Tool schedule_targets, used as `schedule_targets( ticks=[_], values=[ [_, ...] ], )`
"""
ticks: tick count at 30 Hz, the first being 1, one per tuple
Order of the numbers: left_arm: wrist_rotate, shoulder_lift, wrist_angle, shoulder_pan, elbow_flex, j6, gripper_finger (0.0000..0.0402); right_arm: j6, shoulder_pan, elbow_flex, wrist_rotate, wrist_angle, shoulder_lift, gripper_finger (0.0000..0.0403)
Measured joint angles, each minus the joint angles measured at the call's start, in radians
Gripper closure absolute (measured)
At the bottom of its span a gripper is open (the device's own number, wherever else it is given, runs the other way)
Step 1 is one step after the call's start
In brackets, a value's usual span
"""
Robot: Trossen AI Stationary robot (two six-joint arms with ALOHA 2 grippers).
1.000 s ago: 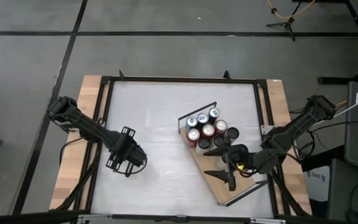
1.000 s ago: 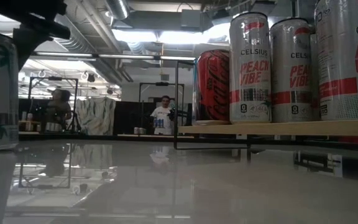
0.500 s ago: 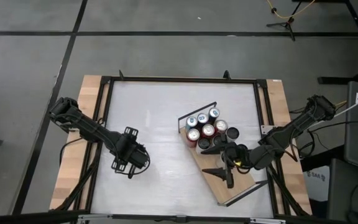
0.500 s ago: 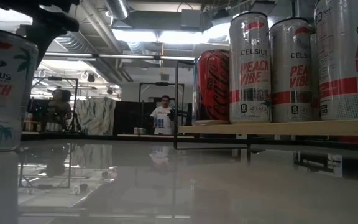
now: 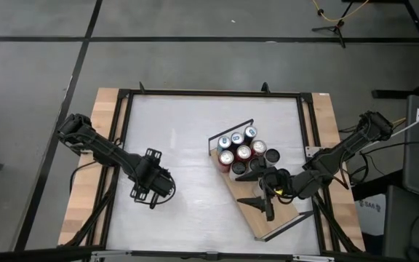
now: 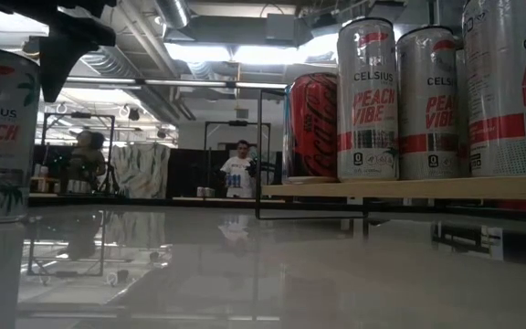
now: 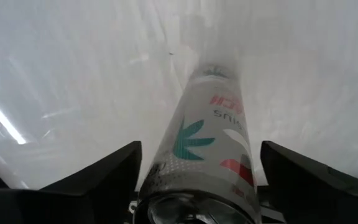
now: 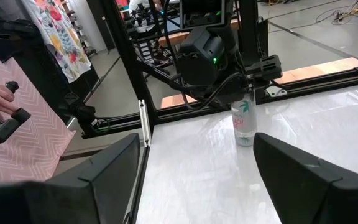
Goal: Place canned beverage on shelf
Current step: Put the white pink soda can on the shelf aligned with the other white pink soda cans
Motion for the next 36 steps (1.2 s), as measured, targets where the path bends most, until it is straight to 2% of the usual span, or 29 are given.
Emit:
schedule_targets(
  ticks=[8, 22, 27, 36],
  values=[
    [0.000, -0.001, -0.003, 0.000, 0.001, -0.003, 0.0026, 0.000, 0.000, 0.000, 0.000, 0.000, 0.000, 0.0097],
    [0.001, -0.002, -0.041, 0.000, 0.014, -0.020, 0.0020, 0.000, 0.000, 0.000, 0.000, 0.000, 0.000, 0.0097],
    [0.001, -0.002, -0.063, 0.000, 0.094, -0.028, 0.0020, 0.000, 0.001, 0.000, 0.000, 0.000, 0.000, 0.0097],
    [-0.002, -0.018, -0.118, 0.001, 0.312, -0.105, 0.0020, 0.000, 0.000, 0.000, 0.000, -0.001, 0.000, 0.0097]
  ],
)
